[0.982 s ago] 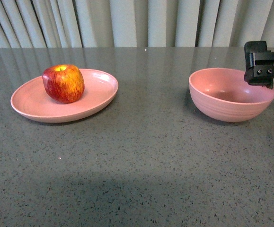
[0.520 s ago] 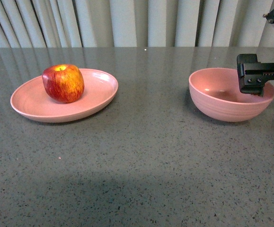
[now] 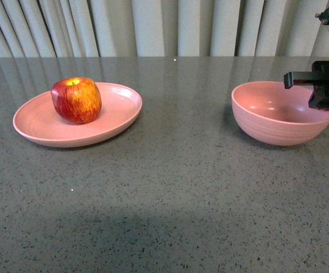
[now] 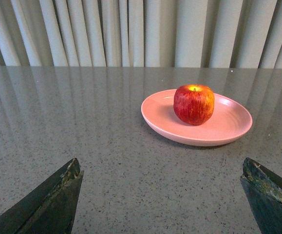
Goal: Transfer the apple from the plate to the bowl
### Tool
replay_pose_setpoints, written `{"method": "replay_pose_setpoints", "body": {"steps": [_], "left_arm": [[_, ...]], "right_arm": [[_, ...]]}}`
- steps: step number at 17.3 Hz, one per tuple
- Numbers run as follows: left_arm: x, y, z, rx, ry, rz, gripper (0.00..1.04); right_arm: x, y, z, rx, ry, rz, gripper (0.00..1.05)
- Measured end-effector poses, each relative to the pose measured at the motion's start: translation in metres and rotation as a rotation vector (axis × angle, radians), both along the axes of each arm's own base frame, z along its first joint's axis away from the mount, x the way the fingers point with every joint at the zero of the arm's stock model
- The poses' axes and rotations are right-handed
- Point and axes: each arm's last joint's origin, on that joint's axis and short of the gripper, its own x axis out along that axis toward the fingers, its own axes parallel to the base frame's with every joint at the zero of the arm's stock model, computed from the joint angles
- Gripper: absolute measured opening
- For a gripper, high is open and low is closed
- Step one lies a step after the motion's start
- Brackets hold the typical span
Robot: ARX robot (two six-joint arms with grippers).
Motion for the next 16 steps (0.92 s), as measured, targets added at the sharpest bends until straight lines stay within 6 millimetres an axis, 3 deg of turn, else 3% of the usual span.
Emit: {"method": "replay_pose_setpoints", "body": {"steps": [1,2,7,12,14,16], "left_arm": [[0.0,0.0,0.0,0.0,0.0,0.0,0.98],[0.0,0.0,0.0,0.0,0.0,0.0,0.98],[0.0,0.0,0.0,0.0,0.0,0.0,0.98],[0.0,0.0,0.0,0.0,0.0,0.0,0.98],[0.0,0.0,0.0,0.0,0.0,0.0,0.98],[0.0,0.0,0.0,0.0,0.0,0.0,0.98]], "right_arm": [[0.0,0.0,0.001,0.012,-0.001,-0.001,0.06],[0.002,0.0,0.004,0.026,-0.011,-0.003,0.02],[-0.003,-0.004,0.012,0.066,-0.006,0.001,0.02],[-0.01,-0.003,0.061,0.153,-0.086,0.049,0.02],[-0.011,0.006,0.071,0.172,-0.098,0.075,0.02],[-0.015,0.032,0.07,0.189,-0.077,0.138,0.02]]}}
